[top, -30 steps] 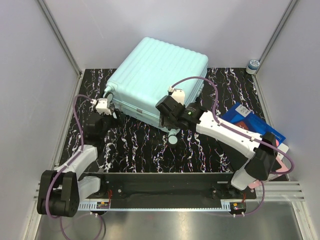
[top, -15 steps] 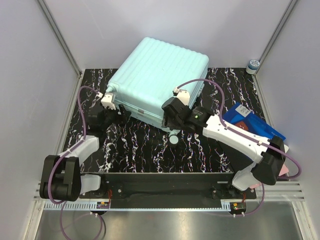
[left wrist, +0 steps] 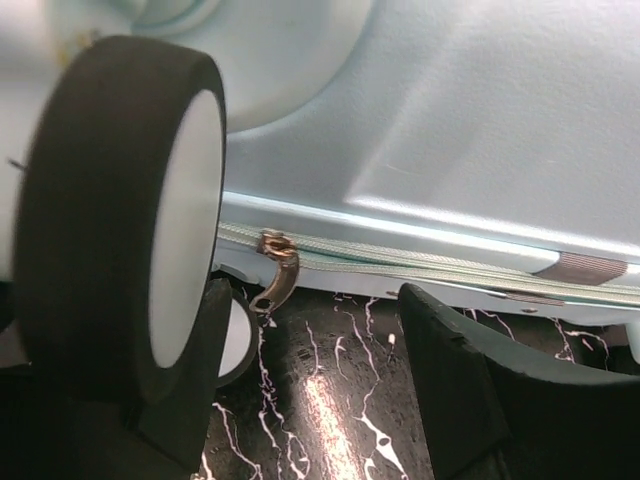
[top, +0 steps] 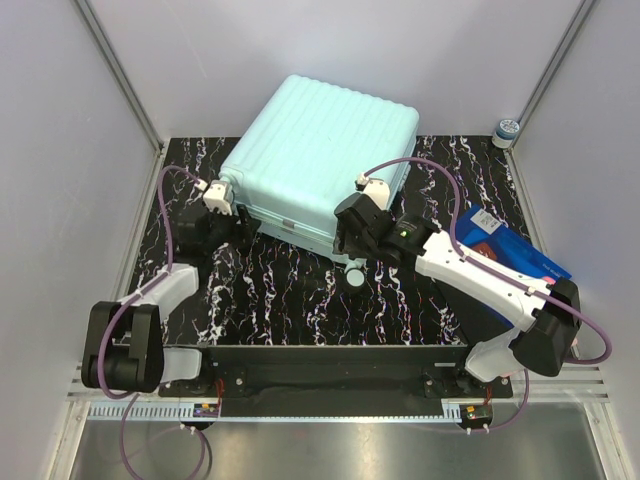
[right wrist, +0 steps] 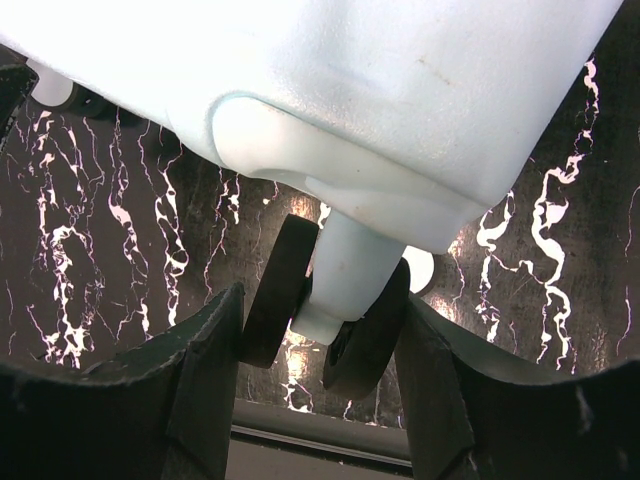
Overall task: Pack the luggage
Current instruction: Zip the luggage at the center of the board.
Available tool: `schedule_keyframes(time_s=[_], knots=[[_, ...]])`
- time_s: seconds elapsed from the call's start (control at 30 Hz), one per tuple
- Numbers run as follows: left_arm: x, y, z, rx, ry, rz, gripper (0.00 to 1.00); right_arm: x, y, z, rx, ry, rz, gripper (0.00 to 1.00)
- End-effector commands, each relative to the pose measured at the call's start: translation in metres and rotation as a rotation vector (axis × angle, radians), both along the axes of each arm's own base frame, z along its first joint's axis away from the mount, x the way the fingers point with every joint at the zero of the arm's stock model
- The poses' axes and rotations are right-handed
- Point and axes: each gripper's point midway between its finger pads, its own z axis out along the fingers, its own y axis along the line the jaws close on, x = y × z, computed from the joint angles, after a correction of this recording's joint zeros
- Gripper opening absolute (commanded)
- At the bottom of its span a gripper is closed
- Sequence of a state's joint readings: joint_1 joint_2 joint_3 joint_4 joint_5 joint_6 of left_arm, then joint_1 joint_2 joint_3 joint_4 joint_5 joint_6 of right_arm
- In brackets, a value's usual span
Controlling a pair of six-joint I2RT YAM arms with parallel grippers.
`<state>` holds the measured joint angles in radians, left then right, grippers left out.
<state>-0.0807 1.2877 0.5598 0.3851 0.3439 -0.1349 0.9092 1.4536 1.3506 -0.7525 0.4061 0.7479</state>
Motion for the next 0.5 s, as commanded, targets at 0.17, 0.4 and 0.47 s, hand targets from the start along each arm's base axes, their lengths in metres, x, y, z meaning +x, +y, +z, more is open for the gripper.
schedule_keyframes(time_s=[0.17,0.4,0.47], knots=[[0.023,-0.001,0.015,0.004,-0.006,-0.046,0.54,0.025,0.001,0.042,0.048,-0.169,0.003,0.00],[0.024,-0.011,0.019,-0.028,-0.021,-0.133,0.55,0.025,0.002,0.040,0.047,-0.161,0.007,0.00],[0.024,-0.014,0.015,-0.037,-0.005,-0.155,0.54,0.026,0.003,0.040,0.050,-0.161,0.008,0.00]])
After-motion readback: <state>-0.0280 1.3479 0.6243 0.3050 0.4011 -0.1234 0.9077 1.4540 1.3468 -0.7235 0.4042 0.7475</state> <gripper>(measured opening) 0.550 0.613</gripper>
